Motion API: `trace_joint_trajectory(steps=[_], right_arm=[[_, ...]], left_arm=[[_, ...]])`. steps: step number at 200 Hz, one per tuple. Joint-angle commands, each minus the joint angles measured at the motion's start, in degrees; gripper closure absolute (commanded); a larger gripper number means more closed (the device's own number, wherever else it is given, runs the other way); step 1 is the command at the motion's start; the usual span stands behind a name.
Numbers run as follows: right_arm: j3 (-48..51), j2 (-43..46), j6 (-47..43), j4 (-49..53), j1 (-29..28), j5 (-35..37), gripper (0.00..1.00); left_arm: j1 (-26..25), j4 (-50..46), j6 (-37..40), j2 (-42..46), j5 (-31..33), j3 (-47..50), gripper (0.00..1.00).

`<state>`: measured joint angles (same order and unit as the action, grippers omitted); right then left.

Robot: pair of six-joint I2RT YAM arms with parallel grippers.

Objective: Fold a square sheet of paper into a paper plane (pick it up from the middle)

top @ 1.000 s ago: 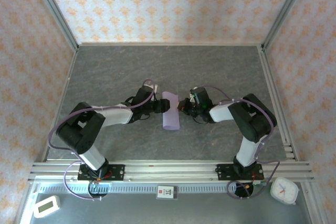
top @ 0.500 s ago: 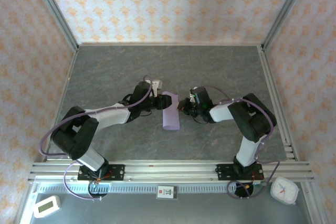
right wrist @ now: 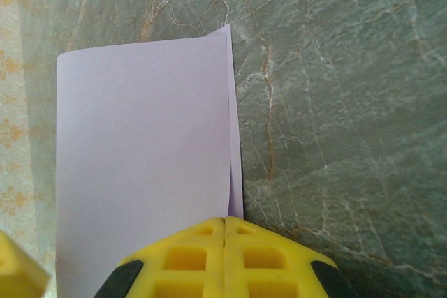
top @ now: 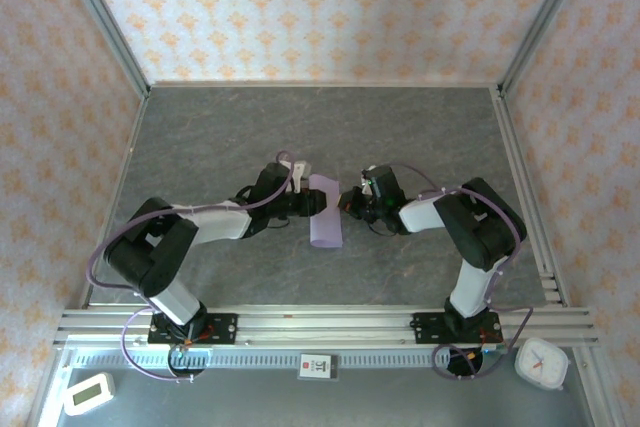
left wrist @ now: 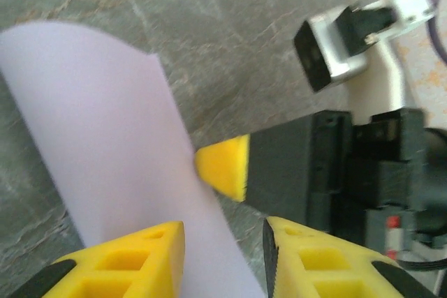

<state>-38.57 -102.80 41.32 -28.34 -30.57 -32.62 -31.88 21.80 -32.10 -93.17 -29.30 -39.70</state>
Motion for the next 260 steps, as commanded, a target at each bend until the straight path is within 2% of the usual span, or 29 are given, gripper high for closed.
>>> trace_joint_trajectory(steps=[1,81,140,167,260], right_arm=[[1.03,-2.77,-1.24,-0.16,-0.18,1.99,1.00],[1.55,-3.26,-1.51,-0.48,-0.17,1.95,1.00],[-1.74,-0.68,-2.68,2.75,-0.11,1.33,1.00],[-3.50,0.52,-3.13,4.06,-0.11,1.04,1.00],[-4.70,1.48,-4.21,5.43,1.29,1.33,1.00]], left_arm=[[-0.20,2.94,0.23,-1.50,2.10,1.80,0.63],[-0.11,3.09,1.12,-2.91,3.96,2.70,0.63],[-0.07,1.15,0.28,3.03,4.43,0.57,0.50],[0.15,-0.17,0.54,3.95,5.20,0.13,0.47],[1.07,-1.32,1.78,2.91,5.21,-0.29,0.46]])
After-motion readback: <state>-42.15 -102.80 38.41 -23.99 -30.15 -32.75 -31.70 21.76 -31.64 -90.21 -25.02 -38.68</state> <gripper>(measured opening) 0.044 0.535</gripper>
